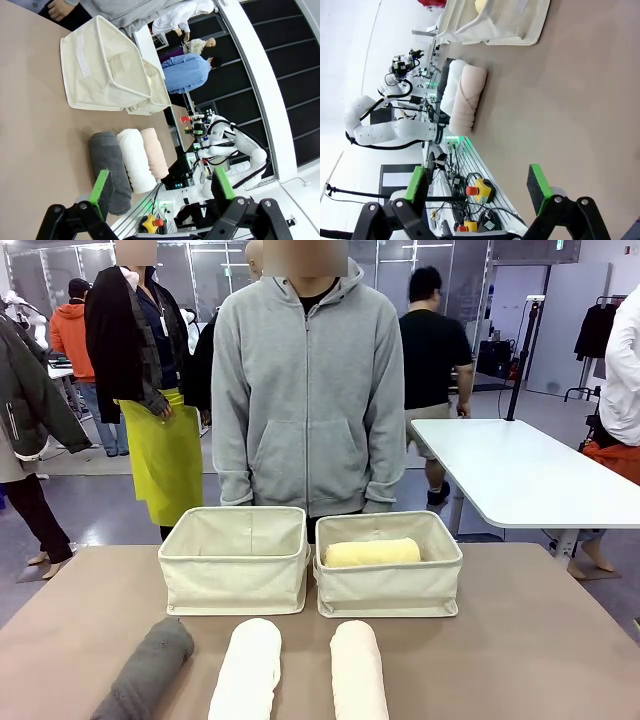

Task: Divide the towels into two baskets.
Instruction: Pick up one hotel-folded towel from the bottom of the table and place it in the Fabric basket indicated by the person.

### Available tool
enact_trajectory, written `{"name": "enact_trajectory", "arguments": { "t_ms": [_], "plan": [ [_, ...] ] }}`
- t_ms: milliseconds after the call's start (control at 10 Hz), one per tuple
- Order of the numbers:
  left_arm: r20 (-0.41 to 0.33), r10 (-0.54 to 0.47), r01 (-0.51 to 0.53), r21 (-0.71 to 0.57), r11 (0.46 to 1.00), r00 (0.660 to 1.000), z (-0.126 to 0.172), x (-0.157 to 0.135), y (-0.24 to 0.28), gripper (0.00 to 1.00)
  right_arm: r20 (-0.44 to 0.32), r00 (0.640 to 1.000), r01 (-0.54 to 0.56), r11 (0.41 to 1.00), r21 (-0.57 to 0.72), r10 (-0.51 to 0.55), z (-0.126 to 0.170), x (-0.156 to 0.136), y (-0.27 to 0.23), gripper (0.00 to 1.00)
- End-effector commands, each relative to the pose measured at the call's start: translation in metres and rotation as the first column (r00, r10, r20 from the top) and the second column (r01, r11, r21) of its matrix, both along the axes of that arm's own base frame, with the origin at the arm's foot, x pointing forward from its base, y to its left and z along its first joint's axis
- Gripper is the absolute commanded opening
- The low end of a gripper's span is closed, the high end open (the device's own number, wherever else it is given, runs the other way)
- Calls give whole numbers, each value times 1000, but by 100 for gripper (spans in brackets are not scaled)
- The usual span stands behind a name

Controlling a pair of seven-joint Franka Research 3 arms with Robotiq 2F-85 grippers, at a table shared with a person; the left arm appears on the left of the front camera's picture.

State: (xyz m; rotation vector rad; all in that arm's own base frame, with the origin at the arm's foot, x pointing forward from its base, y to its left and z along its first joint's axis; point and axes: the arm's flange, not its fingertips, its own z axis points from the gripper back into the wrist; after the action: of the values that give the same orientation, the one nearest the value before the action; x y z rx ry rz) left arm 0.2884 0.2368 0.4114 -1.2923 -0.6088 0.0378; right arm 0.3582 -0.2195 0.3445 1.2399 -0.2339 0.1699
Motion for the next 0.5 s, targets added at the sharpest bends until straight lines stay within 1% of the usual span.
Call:
{"name": "enact_trajectory", "arguments": {
  "t_ms": [0,400],
  "plan": [
    [15,4,-4,-12,1000,1000,1,-3,1,100,15,999,42,999,-1,-42,4,-15,-4,100],
    [15,4,-4,-12,1000,1000,1,-3,1,100,15,999,42,999,-1,-42,4,-15,-4,100]
  ]
}}
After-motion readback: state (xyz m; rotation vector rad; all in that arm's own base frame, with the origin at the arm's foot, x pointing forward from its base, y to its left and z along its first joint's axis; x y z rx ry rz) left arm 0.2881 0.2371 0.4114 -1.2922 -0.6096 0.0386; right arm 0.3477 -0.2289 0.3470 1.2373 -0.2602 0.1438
